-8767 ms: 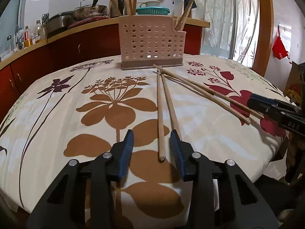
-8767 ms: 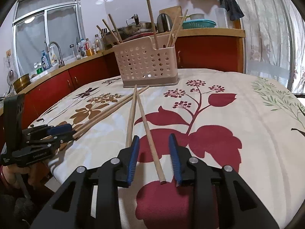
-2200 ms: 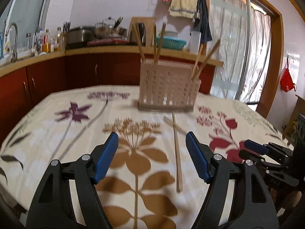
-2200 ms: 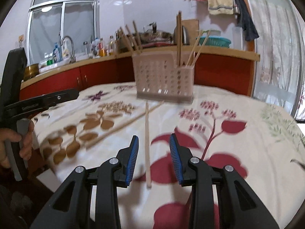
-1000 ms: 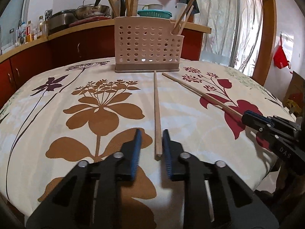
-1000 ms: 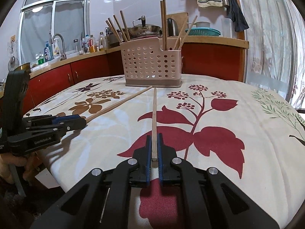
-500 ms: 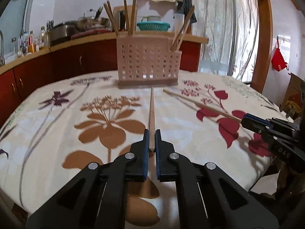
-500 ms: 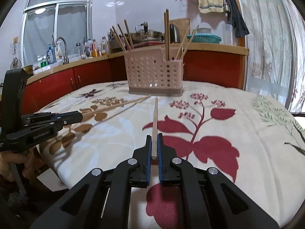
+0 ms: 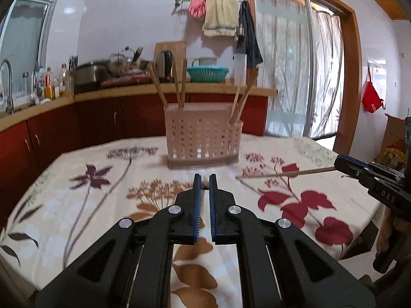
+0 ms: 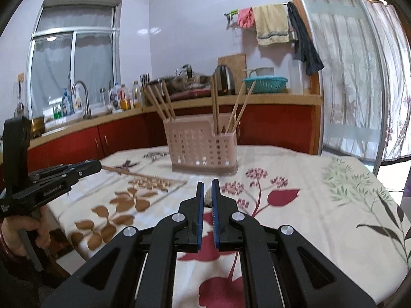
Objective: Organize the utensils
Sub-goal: 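Lift the chopstick upright with the right tool over the holder, then lower the chopstick into the holder and open the right tool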
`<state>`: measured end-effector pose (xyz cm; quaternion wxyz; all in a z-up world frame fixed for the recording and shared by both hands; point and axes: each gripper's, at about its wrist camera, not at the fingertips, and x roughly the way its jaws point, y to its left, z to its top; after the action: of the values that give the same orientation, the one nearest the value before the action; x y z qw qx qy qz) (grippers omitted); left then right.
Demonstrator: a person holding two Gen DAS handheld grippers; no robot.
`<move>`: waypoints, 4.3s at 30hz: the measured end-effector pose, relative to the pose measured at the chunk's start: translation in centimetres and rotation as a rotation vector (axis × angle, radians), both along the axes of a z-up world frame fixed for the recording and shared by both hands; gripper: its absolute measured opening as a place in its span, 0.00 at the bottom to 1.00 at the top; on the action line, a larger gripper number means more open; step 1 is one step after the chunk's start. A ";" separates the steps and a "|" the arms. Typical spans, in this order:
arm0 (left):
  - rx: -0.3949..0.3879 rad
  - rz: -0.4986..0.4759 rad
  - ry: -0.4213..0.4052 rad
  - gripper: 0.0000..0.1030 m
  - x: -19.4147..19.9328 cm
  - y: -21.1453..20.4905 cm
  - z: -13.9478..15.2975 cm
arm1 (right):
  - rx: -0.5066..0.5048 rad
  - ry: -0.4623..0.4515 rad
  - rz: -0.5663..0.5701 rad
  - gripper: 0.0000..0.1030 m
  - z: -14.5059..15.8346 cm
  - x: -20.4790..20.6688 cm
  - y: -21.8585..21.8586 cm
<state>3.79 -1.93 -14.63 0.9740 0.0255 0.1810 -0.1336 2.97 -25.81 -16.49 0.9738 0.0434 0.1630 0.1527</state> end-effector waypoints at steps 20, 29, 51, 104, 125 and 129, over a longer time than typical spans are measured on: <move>0.025 0.018 -0.100 0.06 0.4 1.0 6.3 | 0.018 0.034 -0.004 0.06 7.0 3.6 -1.0; 0.023 0.031 -0.104 0.06 2.0 1.9 6.8 | 0.002 0.011 -0.001 0.06 7.9 6.1 0.2; -0.052 -0.013 -0.159 0.06 4.7 2.6 11.0 | 0.015 -0.058 -0.012 0.06 11.0 8.4 0.2; -0.068 -0.066 -0.227 0.06 21.8 -3.6 13.1 | 0.063 -0.115 0.034 0.07 12.4 23.2 1.0; -0.057 -0.032 -0.220 0.77 20.3 -3.6 14.2 | 0.060 -0.142 -0.053 0.50 14.0 20.2 -0.4; -0.047 -0.012 -0.231 0.82 19.1 -3.6 14.8 | 0.047 -0.146 -0.076 0.57 14.5 19.1 -0.6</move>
<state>22.92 -5.54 0.20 0.9879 0.0188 0.0643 -0.1396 22.03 -26.40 -2.02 0.9869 0.0613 0.0861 0.1222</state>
